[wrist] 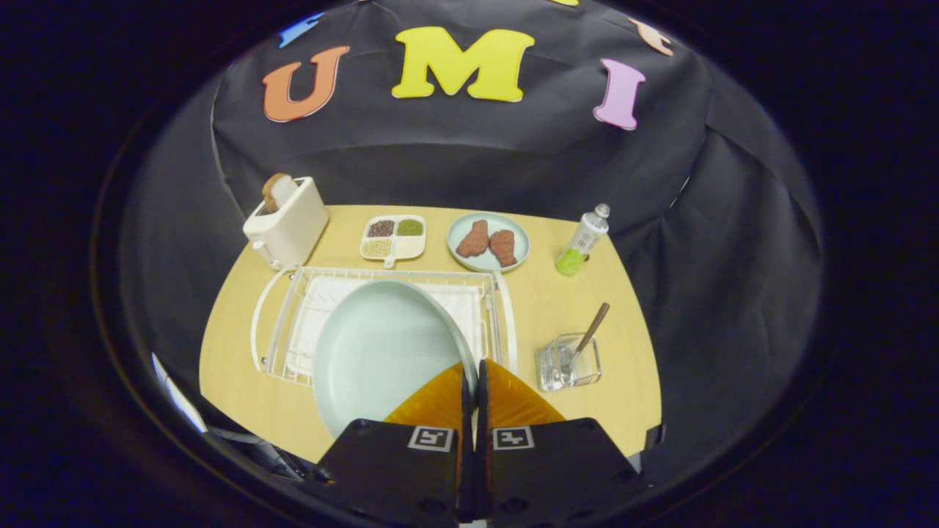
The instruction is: Take the plate from the dish rack, then take the spoon from the basket and place it into the plate.
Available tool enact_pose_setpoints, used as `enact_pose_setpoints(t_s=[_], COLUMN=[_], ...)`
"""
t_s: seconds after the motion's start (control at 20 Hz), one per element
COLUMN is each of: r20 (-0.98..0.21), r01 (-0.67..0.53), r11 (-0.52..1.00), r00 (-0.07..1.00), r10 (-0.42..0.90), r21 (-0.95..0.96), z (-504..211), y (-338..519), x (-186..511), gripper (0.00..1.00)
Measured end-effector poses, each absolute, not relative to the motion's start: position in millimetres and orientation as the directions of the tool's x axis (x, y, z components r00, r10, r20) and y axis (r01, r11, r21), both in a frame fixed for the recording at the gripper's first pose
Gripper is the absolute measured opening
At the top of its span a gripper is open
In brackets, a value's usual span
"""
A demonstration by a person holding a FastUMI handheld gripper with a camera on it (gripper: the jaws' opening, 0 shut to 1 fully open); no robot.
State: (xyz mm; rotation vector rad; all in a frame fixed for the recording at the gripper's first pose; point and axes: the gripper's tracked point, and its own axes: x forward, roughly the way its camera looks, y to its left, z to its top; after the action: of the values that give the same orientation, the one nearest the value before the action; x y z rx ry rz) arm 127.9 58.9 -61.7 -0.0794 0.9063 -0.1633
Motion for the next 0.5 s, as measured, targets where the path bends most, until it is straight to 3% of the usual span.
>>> enact_pose_setpoints(t_s=[0.25, 0.5], r20=[-0.815, -0.817], r01=[0.087, 0.095], r11=[0.993, 0.983], r00=[0.580, 0.571], r10=[0.010, 0.076], r21=[0.074, 0.158], z=[-123.6, -185.1], y=[26.9, -5.9], x=[92.0, 65.4], gripper=[0.06, 0.06])
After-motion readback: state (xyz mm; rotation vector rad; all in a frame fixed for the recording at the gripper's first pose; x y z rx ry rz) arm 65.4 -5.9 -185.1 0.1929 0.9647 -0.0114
